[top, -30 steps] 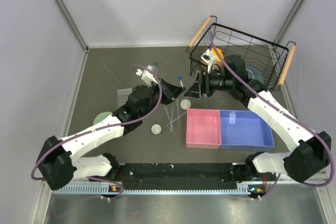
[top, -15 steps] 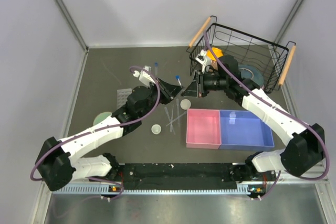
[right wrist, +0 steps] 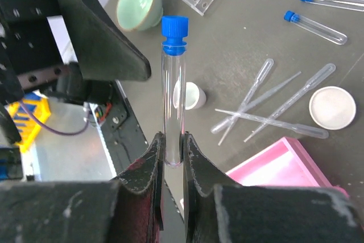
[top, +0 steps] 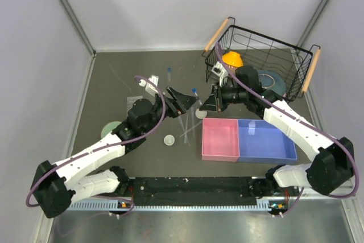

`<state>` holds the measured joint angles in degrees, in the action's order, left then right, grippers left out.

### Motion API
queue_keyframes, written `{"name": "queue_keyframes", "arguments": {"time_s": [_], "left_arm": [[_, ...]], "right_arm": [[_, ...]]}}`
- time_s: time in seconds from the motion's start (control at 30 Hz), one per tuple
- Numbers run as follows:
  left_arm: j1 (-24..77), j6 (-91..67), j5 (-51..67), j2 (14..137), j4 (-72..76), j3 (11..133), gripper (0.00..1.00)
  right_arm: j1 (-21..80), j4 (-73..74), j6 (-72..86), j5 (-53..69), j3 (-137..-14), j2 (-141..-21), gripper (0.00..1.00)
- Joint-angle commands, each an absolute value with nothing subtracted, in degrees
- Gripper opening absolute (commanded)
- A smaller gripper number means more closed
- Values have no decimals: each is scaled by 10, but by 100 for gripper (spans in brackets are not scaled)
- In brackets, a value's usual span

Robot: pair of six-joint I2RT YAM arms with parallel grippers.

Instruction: Organize the chemistry lab equipment

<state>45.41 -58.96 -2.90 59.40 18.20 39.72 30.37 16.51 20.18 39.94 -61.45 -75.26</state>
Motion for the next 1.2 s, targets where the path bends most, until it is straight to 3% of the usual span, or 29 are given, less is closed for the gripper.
{"name": "queue_keyframes", "arguments": {"time_s": [0.0, 0.2, 0.3, 0.4, 0.63, 0.9, 1.1, 1.17], "left_arm": [[419, -566, 81, 561, 144, 411, 88], [347, -580, 318, 569, 110, 427, 89], [348, -588, 382, 577, 105, 442, 89], [347, -582, 383, 577, 92, 446, 89], [358, -570, 366, 602, 63, 467, 77], [381, -511, 331, 633, -58, 512, 53], [385, -497, 321, 626, -79, 519, 41], [385, -493, 323, 628, -81, 518, 32]], "right_arm": [[319, 183, 82, 408, -604, -709, 0], [323, 256, -95, 535, -592, -694, 2], [326, 271, -135, 577, -592, -697, 3], [332, 286, -158, 587, -598, -700, 3], [347, 301, -178, 579, -603, -714, 4], [348, 303, -185, 576, -598, -714, 5], [348, 303, -185, 574, -598, -718, 6], [348, 303, -185, 574, -598, -720, 6]]}}
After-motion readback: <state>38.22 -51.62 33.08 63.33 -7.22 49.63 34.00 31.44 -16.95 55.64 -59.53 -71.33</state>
